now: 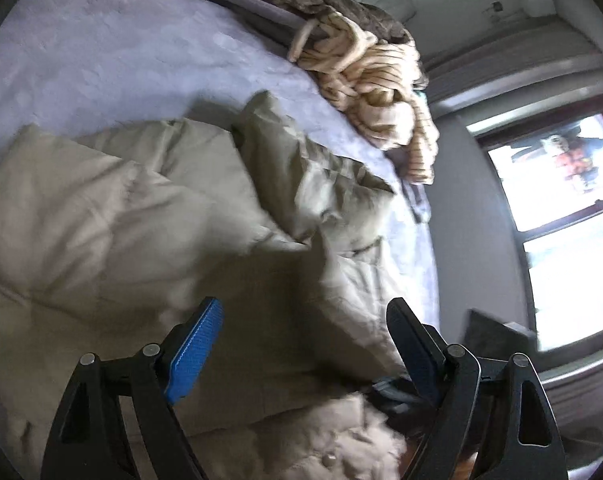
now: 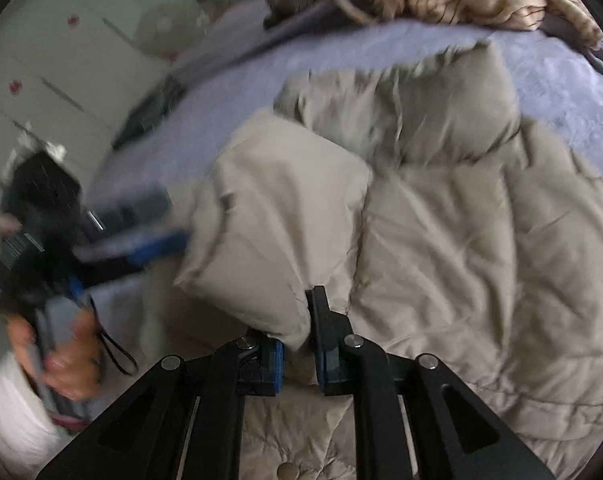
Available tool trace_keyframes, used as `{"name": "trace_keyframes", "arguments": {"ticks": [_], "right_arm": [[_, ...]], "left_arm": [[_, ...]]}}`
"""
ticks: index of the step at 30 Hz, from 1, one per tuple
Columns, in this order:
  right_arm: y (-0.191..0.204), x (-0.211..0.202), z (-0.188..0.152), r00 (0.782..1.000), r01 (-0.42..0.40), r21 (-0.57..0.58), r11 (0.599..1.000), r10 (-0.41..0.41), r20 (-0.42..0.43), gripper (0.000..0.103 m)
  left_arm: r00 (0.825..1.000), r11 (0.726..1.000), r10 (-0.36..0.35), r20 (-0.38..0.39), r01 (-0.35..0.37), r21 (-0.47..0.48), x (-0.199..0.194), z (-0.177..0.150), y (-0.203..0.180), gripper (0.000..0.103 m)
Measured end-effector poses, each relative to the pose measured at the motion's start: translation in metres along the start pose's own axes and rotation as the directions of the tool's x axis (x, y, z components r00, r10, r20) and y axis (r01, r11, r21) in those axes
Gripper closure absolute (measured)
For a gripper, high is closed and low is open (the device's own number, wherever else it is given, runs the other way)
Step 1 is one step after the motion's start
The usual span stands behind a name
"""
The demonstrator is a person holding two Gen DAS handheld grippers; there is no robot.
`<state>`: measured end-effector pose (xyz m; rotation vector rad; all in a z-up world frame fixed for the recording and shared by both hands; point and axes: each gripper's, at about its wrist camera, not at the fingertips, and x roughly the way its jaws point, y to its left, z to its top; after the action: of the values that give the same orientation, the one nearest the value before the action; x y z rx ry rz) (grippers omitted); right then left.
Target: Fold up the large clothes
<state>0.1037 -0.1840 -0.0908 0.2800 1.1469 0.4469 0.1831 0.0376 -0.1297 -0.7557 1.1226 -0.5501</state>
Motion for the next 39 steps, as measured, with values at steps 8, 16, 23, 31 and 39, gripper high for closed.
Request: {"name": "trace_keyframes", "arguments": {"ticks": [8, 16, 23, 31, 39], "right_arm": [[-0.056, -0.049, -0.041, 0.997, -0.074, 0.223, 0.972, 0.077, -0.004, 0.040], [-0.202, -0.120, -0.114, 0.971, -0.209, 0.725, 0.656, 0.053, 0.232, 0.040], [-0.236, -0.140, -0.111, 0.950, -0.242, 0.762, 0.601, -0.014, 0.313, 0.097], [-0.197, -0.104, -0.085, 0.982, -0.143, 0.628, 0.765, 0.029, 0.187, 0.097], [-0.178, -0.132, -0.091, 0.981, -0.148, 0.506, 0.850, 0.064, 0.181, 0.066]], "left_arm": [[0.994, 1.000, 0.021, -0.107, -0.022, -0.001, 0.042, -0.002, -0.002, 0.018], [0.985, 0.990, 0.112, -0.134, -0.099, 0.096, 0.069, -0.010, -0.026, 0.094], [0.980, 0.963, 0.197, -0.025, -0.188, 0.191, 0.024, -0.017, -0.032, 0.094], [0.955, 0.951, 0.294, -0.041, -0.288, 0.114, 0.018, -0.020, 0.031, 0.094], [0.946, 0.939, 0.320, -0.043, -0.311, 0.146, 0.021, -0.025, 0.030, 0.094]]}}
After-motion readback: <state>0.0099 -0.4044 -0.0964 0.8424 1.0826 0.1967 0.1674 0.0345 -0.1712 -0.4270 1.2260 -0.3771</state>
